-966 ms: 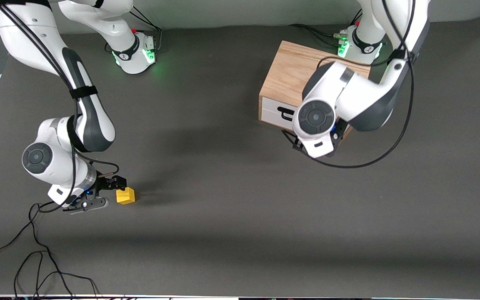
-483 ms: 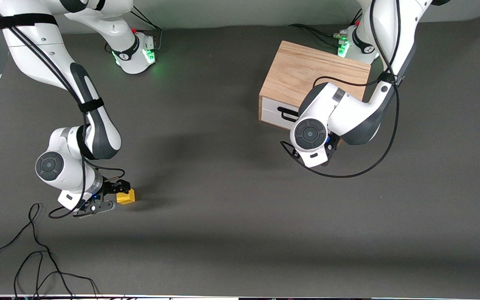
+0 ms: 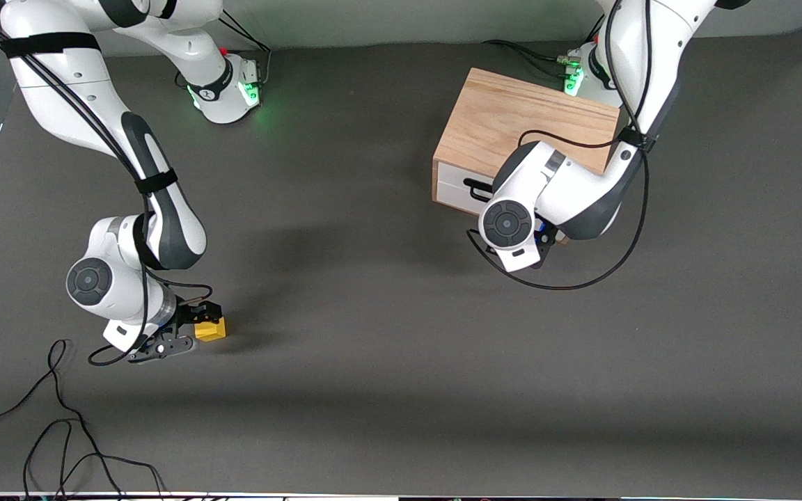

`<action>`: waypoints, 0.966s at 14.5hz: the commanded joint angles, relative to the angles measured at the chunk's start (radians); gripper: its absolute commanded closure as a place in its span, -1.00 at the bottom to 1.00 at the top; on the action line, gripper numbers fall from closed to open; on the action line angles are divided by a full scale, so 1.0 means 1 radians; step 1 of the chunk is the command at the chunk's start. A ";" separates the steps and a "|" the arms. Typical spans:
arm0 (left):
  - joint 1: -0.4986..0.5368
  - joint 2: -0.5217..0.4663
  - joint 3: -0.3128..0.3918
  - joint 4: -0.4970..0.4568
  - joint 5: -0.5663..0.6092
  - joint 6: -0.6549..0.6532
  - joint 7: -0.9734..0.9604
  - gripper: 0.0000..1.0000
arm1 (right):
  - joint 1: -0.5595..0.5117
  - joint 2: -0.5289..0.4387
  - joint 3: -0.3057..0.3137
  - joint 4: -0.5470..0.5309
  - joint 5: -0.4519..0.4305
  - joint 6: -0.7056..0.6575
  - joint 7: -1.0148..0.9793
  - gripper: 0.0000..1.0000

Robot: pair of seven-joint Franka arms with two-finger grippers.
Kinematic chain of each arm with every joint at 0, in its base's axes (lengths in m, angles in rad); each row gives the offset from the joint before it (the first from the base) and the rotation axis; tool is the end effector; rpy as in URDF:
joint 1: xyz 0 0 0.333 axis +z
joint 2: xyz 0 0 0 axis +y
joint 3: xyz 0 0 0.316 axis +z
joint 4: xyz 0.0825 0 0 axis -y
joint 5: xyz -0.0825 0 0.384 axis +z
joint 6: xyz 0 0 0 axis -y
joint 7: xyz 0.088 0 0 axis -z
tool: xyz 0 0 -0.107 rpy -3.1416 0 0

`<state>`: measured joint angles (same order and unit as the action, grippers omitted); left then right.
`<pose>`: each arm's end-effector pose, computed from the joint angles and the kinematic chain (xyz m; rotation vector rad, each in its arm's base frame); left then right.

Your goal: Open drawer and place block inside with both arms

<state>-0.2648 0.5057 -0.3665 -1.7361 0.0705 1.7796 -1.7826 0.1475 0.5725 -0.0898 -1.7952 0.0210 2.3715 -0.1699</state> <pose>0.5056 -0.3419 0.2777 -2.3350 -1.4732 0.3655 0.6552 0.0425 0.2316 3.0874 0.3519 0.0067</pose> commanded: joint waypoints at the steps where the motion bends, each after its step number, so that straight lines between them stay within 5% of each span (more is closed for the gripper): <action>1: -0.016 -0.004 0.003 -0.016 0.006 0.020 -0.023 -1.00 | -0.002 0.009 -0.002 -0.004 0.022 0.023 -0.028 -1.00; 14: -0.017 0.059 0.003 0.128 0.012 0.012 -0.021 -1.00 | -0.003 0.066 -0.002 -0.027 0.057 0.126 -0.057 -1.00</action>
<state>-0.2711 0.5291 -0.3674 -1.6591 0.0703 1.8007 -1.7835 0.1466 0.6372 -0.0900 -1.8176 0.0562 2.4772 -0.1793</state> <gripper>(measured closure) 0.000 0.000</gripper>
